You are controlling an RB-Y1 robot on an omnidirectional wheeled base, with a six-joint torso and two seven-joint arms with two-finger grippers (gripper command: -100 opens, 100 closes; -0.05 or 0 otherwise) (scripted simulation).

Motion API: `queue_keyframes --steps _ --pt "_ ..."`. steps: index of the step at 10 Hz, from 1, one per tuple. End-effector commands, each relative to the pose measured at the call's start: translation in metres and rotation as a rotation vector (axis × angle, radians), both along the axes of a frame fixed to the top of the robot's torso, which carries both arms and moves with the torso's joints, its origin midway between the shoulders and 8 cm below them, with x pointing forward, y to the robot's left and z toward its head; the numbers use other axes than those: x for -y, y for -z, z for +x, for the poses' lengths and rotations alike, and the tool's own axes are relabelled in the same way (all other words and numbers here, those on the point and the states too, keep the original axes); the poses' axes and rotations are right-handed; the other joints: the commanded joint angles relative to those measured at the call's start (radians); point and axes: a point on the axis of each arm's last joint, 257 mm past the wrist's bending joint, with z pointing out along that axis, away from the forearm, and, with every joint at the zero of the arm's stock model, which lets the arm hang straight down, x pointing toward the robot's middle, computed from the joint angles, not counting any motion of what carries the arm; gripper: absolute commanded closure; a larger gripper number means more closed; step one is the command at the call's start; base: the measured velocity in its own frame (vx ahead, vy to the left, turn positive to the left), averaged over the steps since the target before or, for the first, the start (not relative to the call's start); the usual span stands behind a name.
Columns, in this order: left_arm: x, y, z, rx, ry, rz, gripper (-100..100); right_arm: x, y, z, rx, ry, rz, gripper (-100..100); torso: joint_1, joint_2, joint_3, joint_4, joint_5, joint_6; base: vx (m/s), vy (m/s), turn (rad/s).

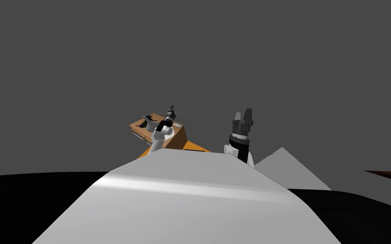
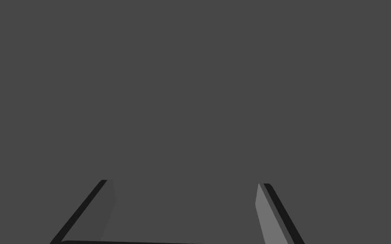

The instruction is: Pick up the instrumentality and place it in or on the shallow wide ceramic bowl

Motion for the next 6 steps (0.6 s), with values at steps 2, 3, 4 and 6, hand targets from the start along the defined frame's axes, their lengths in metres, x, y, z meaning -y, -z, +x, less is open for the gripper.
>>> queue_keyframes --steps 2,3,4,6 --pt "-0.009 0.032 0.021 -0.11 -0.007 0.019 -100 0.0 0.0 0.0 0.0 0.0 0.0 0 0.0 0.0 0.0 0.0 0.0 0.0 -0.001 0.013 -0.007" --pt "-0.011 0.045 0.023 -0.15 -0.01 0.018 -100 0.0 0.0 0.0 0.0 0.0 0.0 0 0.0 0.0 0.0 0.0 0.0 0.0 0.001 0.014 -0.009" --pt "-0.011 0.047 0.023 -0.157 -0.01 0.018 -100 0.0 0.0 0.0 0.0 0.0 0.0 0 0.0 0.0 0.0 0.0 0.0 0.0 0.0 0.007 0.004" --pt "-0.018 0.069 0.035 -0.236 -0.016 0.03 -100 0.0 0.0 0.0 0.0 0.0 0.0 0 0.0 0.0 0.0 0.0 0.0 0.0 0.0 0.012 -0.015"
